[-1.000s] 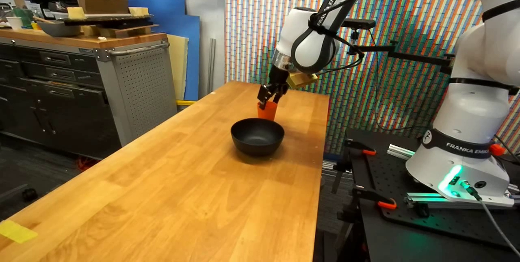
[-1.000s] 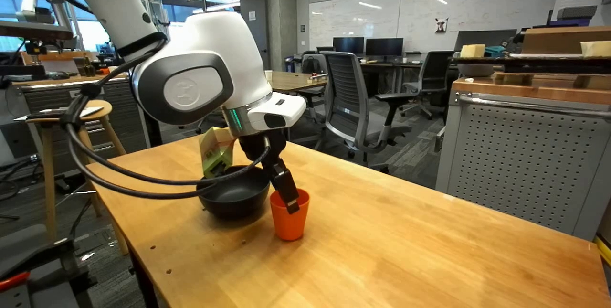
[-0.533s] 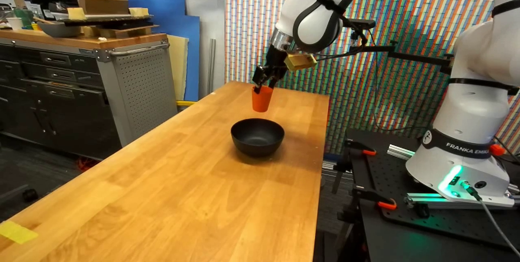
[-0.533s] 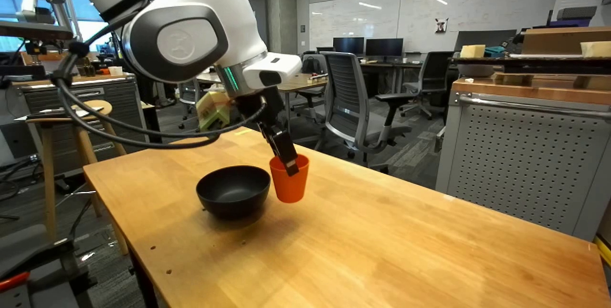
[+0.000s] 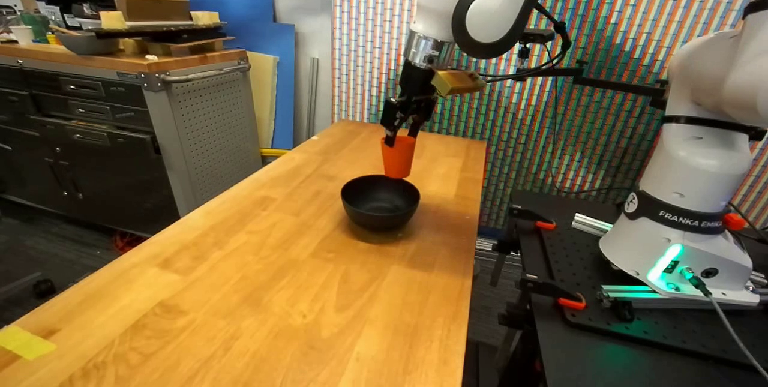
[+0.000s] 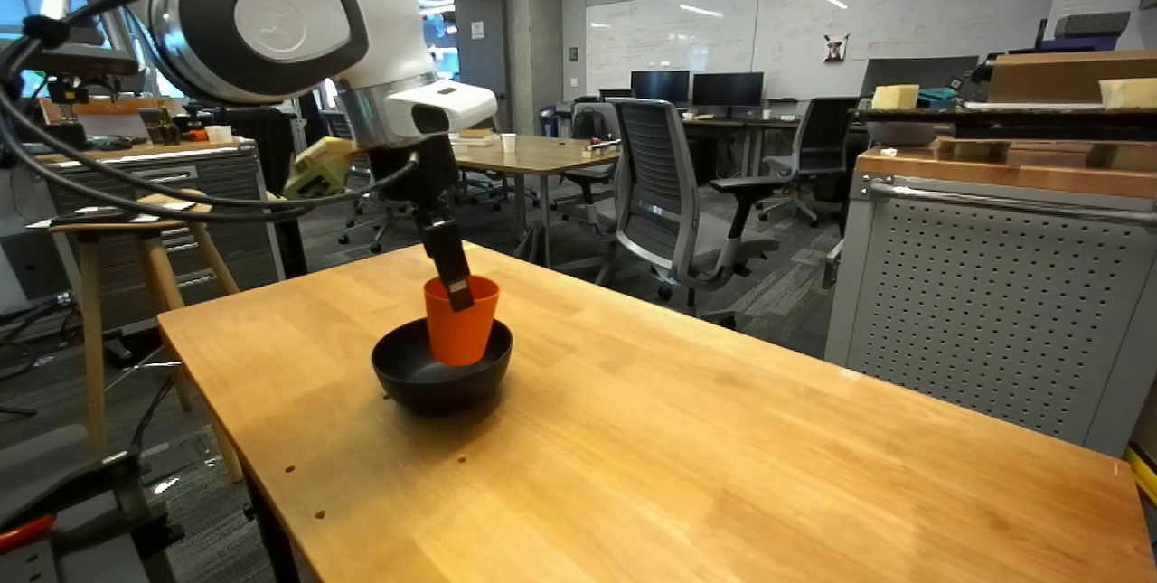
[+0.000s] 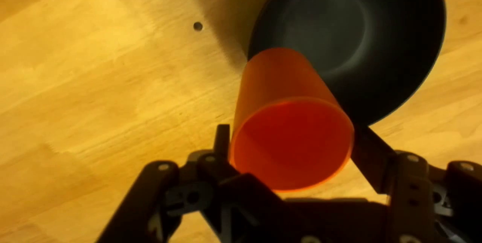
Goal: Put the cup in the bowl
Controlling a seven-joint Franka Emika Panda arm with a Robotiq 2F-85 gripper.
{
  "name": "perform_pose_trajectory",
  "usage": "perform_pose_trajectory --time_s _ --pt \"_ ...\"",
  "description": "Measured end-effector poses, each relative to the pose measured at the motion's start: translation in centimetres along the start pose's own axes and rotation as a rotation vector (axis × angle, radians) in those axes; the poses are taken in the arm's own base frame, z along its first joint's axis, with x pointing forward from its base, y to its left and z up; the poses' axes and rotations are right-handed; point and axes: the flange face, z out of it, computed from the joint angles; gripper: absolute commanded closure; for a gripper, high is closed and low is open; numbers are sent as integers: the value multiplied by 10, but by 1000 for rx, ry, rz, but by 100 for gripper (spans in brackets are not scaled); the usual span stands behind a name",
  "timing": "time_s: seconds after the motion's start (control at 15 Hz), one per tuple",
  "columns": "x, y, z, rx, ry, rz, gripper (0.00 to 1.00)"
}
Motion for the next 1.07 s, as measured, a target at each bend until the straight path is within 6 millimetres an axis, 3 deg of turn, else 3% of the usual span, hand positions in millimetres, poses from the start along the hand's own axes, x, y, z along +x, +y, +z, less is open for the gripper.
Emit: perform_pose_trajectory --time_s 0.33,0.6,1.07 --pt "-34 -33 1 15 -54 -25 45" --pt "-49 -56 0 61 -29 -58 45" --pt "-54 -57 20 104 60 -136 45"
